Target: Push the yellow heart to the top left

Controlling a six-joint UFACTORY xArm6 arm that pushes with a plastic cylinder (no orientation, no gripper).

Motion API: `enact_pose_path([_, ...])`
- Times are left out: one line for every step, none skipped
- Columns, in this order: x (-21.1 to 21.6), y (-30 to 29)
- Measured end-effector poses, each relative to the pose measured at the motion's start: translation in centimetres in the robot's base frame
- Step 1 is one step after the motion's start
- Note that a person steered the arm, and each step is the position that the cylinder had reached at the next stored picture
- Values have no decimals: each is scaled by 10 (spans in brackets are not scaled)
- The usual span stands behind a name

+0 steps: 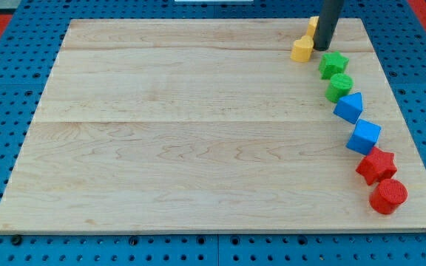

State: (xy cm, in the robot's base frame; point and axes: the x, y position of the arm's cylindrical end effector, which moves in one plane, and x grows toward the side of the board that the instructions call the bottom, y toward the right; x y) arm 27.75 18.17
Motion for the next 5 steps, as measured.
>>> enact_pose_path([22, -37])
enact_pose_path([43, -74])
enact_pose_path([48, -120])
enact_pose_path([23, -131])
enact_pose_path([12, -105])
